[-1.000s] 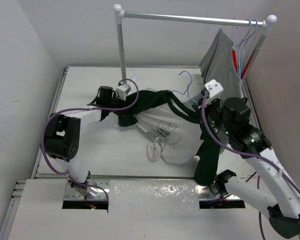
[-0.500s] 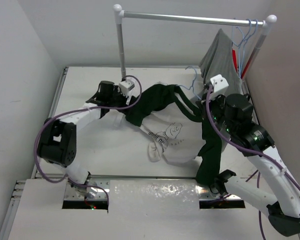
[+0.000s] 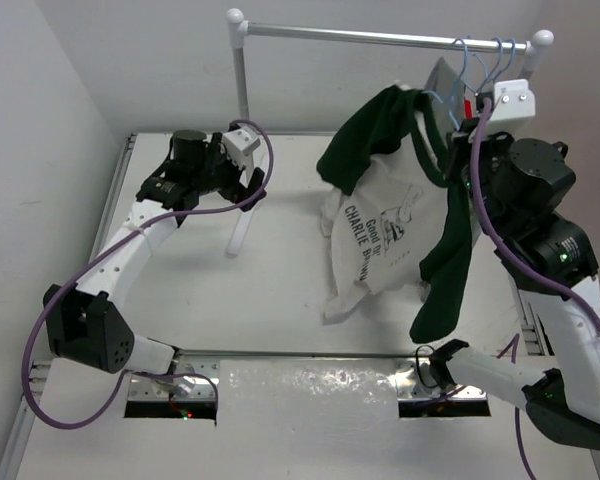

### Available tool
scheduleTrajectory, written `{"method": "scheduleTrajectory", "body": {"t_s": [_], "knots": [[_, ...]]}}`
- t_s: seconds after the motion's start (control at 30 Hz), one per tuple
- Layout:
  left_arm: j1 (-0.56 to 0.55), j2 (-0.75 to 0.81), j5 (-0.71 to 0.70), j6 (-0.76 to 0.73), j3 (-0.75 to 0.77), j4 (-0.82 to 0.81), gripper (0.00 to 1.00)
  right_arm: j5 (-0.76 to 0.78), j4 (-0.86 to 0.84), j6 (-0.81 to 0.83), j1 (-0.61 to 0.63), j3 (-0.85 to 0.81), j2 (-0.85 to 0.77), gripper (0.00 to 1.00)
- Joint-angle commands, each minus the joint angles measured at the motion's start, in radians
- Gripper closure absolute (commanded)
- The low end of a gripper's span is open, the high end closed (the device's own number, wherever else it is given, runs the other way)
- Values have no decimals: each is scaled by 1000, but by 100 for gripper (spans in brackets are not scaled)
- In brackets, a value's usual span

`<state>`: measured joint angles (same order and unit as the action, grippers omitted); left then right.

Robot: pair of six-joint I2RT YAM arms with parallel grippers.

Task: Place the t-shirt on the hanger
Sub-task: Place the hanger at the clothesline.

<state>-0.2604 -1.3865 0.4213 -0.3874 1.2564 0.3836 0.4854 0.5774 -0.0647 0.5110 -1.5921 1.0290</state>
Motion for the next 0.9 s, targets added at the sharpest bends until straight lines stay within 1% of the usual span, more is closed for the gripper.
{"method": "scheduleTrajectory", "body": {"t_s": [0.0, 0.17, 0.3, 0.43, 0.5, 0.57, 0.6, 0.63, 0.67, 0.7, 0.8, 0.87], "knots": [[9, 0, 3, -25, -12, 66, 3, 153, -74, 40, -5, -78, 28, 100], [9, 1, 19, -13, -18, 52, 3, 182, -96, 55, -6, -103, 83, 100], [9, 3, 43, -10, -23, 52, 3, 183, -114, 43, -5, -134, 161, 100], [9, 4, 42, -15, -40, 51, 4, 225, -137, 57, -6, -199, 244, 100], [9, 7, 45, -18, -48, 51, 4, 249, -145, 94, -11, -229, 278, 100], [9, 15, 53, -25, -57, 57, 4, 242, -140, 91, -41, -278, 328, 100], [9, 17, 54, -25, -60, 58, 4, 214, -114, 77, -61, -299, 348, 100], [9, 23, 54, -30, -63, 61, 4, 193, -91, 62, -112, -349, 393, 100], [9, 24, 53, -30, -64, 63, 4, 173, -68, 8, -133, -373, 416, 100], [9, 26, 53, -31, -66, 63, 4, 161, -53, 2, -150, -391, 433, 100], [9, 29, 53, -38, -71, 67, 4, 154, -56, -4, -166, -388, 467, 100], [9, 29, 53, -41, -77, 66, 4, 131, -66, -23, -180, -355, 473, 100]]}}
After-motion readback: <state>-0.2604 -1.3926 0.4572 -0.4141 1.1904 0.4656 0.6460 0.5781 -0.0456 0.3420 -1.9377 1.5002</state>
